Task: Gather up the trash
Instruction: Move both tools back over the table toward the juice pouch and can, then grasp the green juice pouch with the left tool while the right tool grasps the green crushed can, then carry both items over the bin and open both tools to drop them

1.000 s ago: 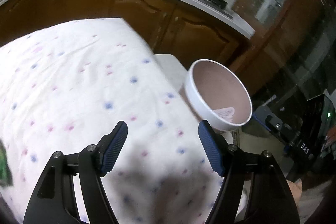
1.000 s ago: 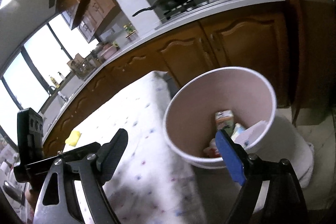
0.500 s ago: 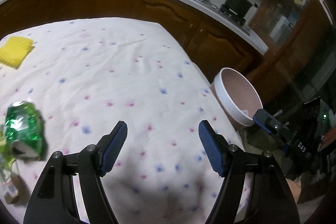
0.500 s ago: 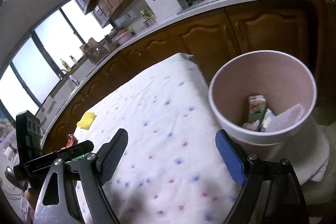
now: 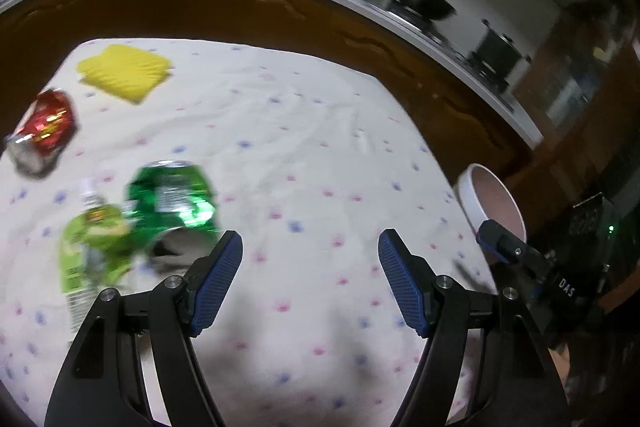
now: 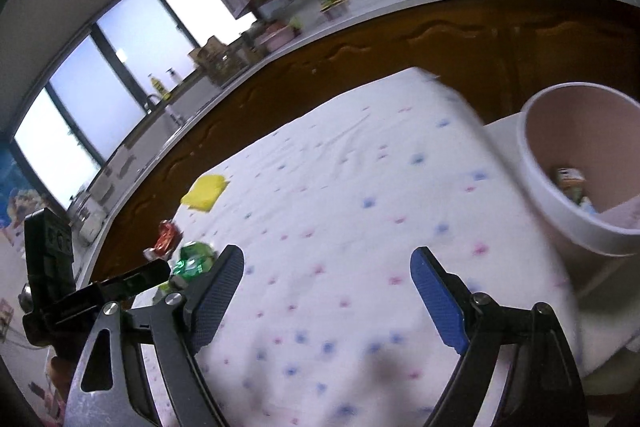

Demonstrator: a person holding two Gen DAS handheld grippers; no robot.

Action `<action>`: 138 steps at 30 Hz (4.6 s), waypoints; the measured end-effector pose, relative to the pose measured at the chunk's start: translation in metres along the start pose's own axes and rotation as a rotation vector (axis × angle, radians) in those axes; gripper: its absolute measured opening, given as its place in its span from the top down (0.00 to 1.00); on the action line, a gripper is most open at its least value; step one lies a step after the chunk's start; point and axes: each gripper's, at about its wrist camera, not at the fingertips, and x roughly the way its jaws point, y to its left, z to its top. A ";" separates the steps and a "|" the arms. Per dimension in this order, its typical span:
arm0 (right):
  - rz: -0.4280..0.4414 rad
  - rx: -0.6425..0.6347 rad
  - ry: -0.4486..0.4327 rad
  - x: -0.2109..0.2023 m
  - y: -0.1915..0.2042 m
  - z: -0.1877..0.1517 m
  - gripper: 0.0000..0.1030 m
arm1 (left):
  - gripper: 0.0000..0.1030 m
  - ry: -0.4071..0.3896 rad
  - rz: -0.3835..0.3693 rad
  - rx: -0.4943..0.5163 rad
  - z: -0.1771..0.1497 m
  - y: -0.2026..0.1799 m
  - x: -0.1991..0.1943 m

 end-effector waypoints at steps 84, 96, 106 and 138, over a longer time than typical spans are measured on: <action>0.054 0.163 -0.026 -0.014 -0.049 0.016 0.76 | 0.92 0.029 -0.072 0.246 0.003 -0.066 0.043; -0.049 0.189 -0.124 -0.069 -0.092 0.014 0.76 | 0.92 0.031 -0.162 0.323 0.007 -0.135 0.057; -0.127 0.207 -0.203 -0.106 -0.119 0.019 0.77 | 0.92 0.047 -0.211 0.386 0.010 -0.184 0.072; -0.378 0.176 -0.253 -0.131 -0.198 0.058 0.77 | 0.92 0.162 -0.297 0.512 0.032 -0.324 0.170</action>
